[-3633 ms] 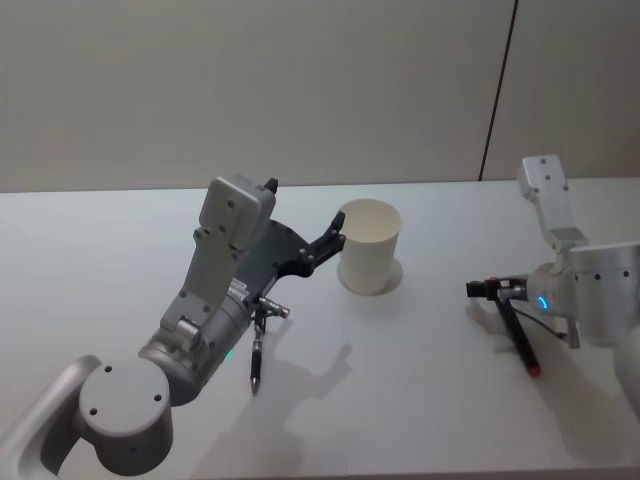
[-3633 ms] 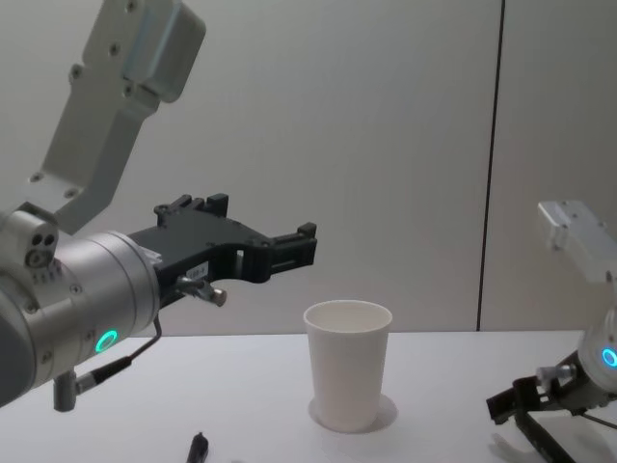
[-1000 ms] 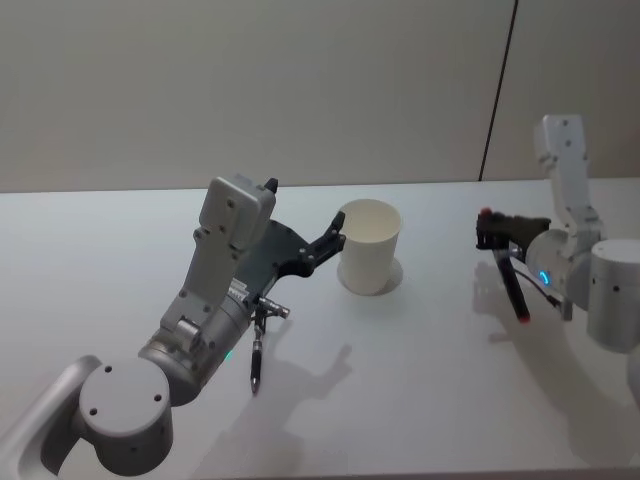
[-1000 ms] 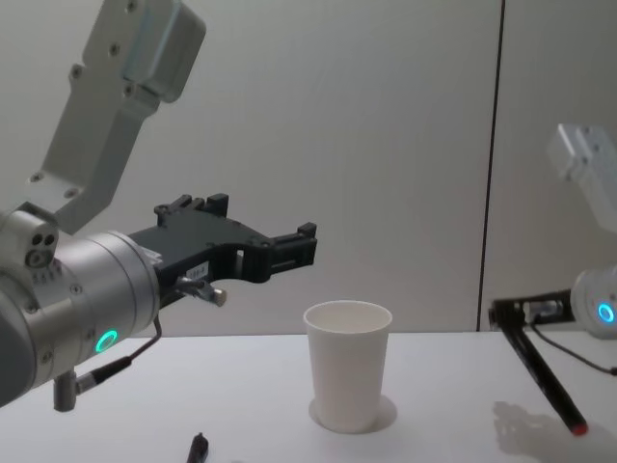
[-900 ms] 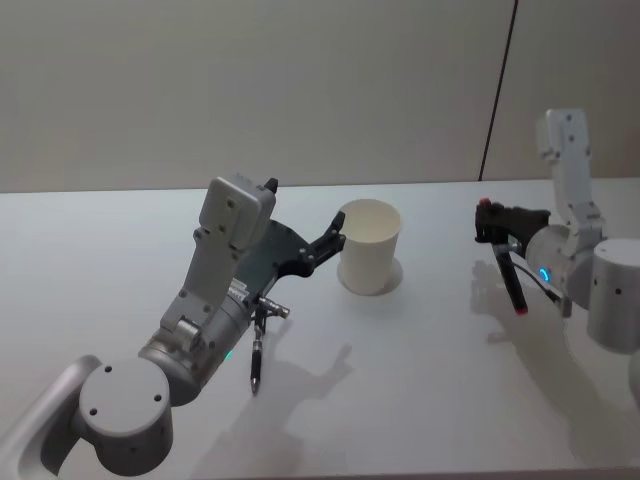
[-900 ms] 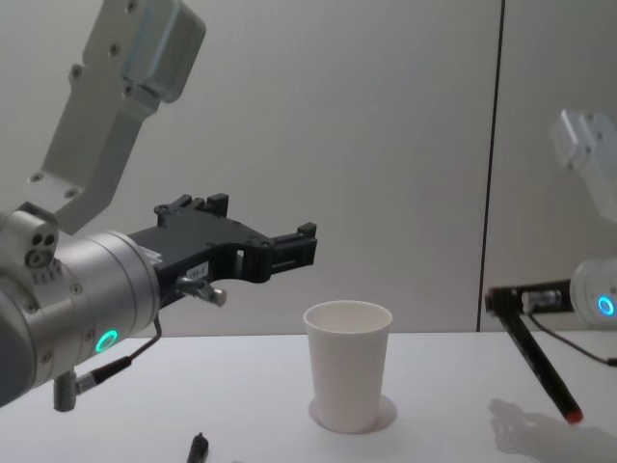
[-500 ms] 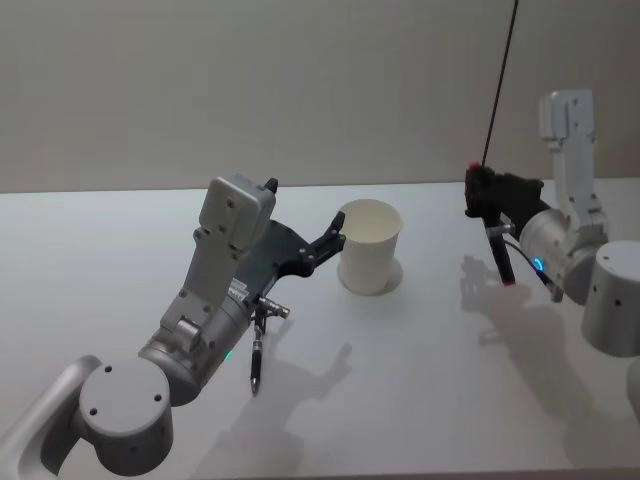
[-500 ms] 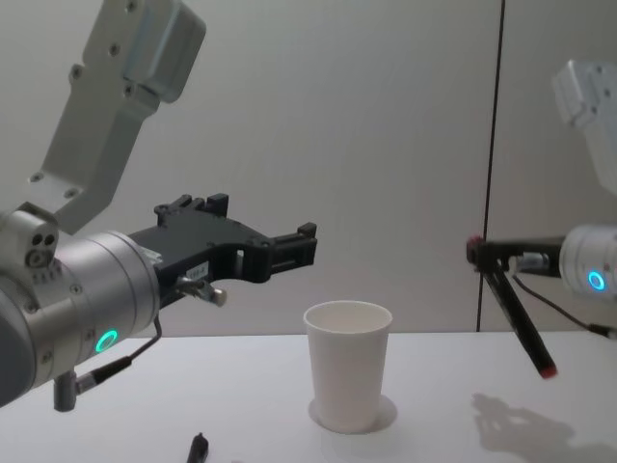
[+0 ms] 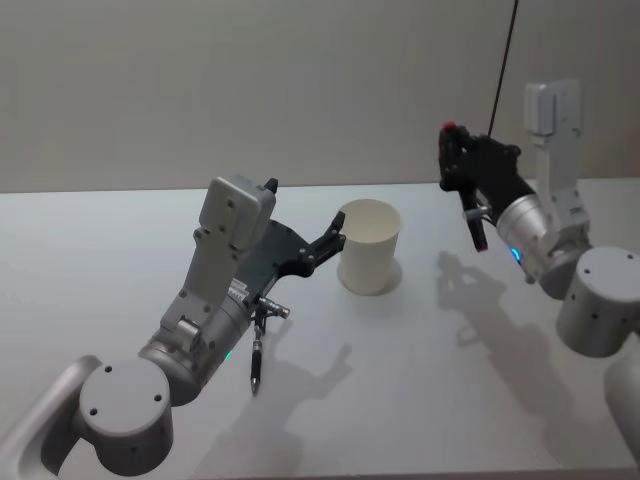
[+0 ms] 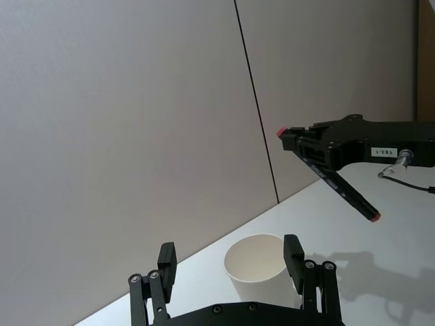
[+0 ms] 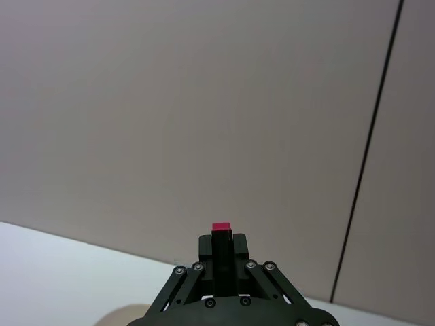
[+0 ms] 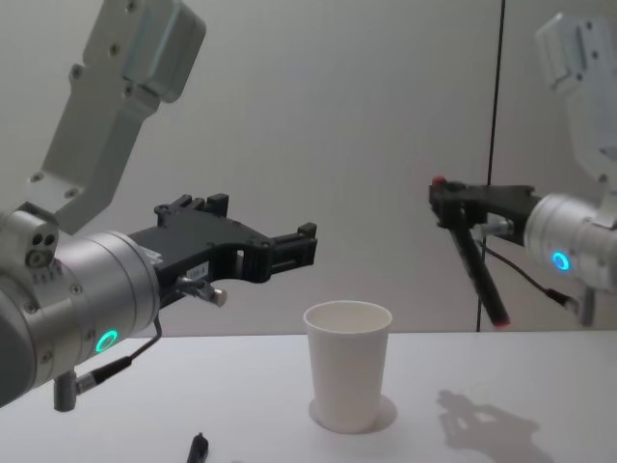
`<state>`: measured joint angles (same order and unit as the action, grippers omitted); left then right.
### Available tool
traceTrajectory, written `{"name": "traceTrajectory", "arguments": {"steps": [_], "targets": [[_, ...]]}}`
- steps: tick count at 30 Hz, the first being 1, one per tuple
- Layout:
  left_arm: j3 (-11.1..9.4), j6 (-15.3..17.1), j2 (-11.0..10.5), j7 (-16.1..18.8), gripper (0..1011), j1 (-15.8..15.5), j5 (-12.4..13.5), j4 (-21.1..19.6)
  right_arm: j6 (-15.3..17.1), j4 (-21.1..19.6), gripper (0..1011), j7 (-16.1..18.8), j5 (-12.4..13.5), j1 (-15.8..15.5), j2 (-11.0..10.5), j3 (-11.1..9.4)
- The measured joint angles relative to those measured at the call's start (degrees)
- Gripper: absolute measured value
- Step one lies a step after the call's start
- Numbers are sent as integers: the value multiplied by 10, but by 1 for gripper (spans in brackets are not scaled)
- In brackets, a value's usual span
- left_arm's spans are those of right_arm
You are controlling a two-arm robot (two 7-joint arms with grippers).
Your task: Place the pen into the pen holder.
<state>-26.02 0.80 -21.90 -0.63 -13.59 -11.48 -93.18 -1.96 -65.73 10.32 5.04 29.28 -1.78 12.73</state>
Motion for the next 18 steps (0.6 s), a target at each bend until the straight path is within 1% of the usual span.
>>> {"name": "traceTrajectory", "arguments": {"steps": [1,2,3,5,7,11,13,15,18], "targets": [[0,0,0,0,1003,0,0,0,-5,4,164,1,-1,1,1,1],[0,0,0,0,1003,0,0,0,-17,8,164,2,-2,3,3,3],[0,0,0,0,1003,0,0,0,-35,16,164,5,-3,7,6,5],[0,0,0,0,1003,0,0,0,-57,28,164,9,-5,12,9,9],[0,0,0,0,1003,0,0,0,-92,53,164,14,-7,24,17,14],[0,0,0,0,1003,0,0,0,-130,81,164,20,-7,37,25,19],[0,0,0,0,1003,0,0,0,-152,103,164,22,-8,47,31,23],[0,0,0,0,1003,0,0,0,-166,117,164,24,-8,53,34,24],[0,0,0,0,1003,0,0,0,-200,150,164,28,-8,68,42,28]]}}
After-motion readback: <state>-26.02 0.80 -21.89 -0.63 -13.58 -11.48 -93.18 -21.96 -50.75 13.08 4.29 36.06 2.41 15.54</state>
